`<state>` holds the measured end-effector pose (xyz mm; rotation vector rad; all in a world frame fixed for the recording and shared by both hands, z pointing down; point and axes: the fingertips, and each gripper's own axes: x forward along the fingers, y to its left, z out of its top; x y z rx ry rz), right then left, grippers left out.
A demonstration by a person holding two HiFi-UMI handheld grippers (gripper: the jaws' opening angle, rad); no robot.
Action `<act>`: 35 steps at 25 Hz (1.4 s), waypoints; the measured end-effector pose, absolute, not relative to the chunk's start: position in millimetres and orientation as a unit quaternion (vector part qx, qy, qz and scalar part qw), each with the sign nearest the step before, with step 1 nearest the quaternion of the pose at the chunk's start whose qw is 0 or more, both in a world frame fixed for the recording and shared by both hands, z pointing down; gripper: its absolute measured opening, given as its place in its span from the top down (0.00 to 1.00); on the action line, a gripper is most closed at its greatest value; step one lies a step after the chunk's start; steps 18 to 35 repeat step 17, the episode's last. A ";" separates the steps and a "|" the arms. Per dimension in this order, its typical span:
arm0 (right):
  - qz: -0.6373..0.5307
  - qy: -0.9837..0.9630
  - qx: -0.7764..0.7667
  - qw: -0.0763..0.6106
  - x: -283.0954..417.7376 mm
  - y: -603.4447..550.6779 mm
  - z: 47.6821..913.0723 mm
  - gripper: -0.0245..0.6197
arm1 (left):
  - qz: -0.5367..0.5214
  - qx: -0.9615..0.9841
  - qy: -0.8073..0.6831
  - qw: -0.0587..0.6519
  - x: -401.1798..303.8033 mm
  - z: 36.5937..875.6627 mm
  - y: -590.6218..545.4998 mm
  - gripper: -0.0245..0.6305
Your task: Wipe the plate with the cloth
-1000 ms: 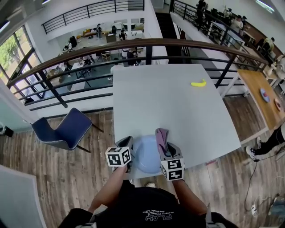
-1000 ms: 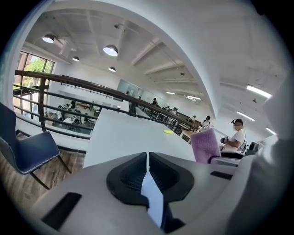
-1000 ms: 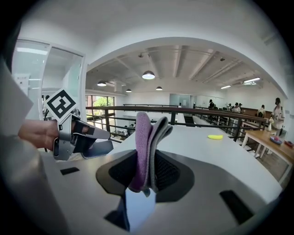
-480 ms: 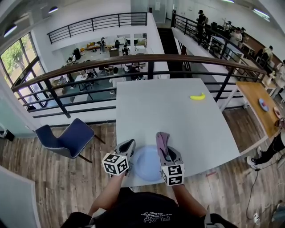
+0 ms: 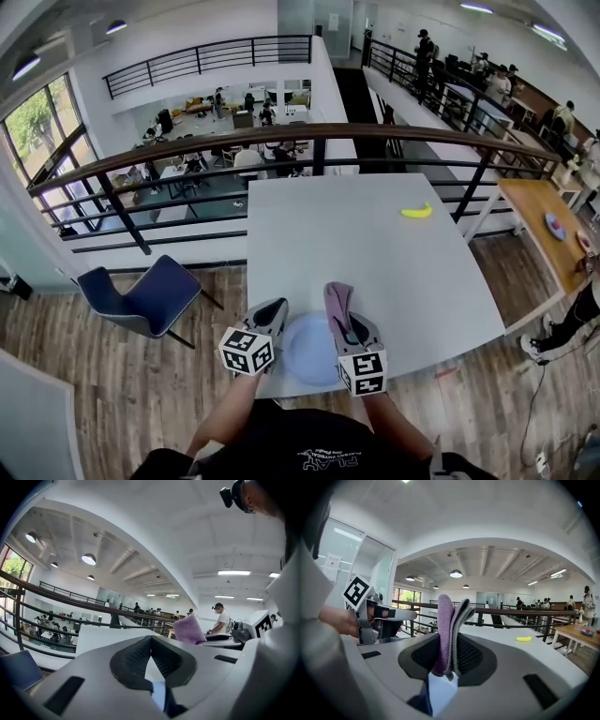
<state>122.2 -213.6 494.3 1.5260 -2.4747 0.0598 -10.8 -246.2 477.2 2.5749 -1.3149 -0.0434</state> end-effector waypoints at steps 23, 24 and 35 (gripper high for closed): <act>0.027 -0.839 0.529 0.122 124.1 -221.8 499.3 0.80 | -0.005 0.884 -0.452 0.117 -12.0 483.1 -242.5 0.94; 0.027 -0.839 0.529 0.122 124.1 -221.8 499.3 0.80 | -0.005 0.884 -0.452 0.117 -12.0 483.1 -242.5 0.94; 0.027 -0.839 0.529 0.122 124.1 -221.8 499.3 0.80 | -0.005 0.884 -0.452 0.117 -12.0 483.1 -242.5 0.94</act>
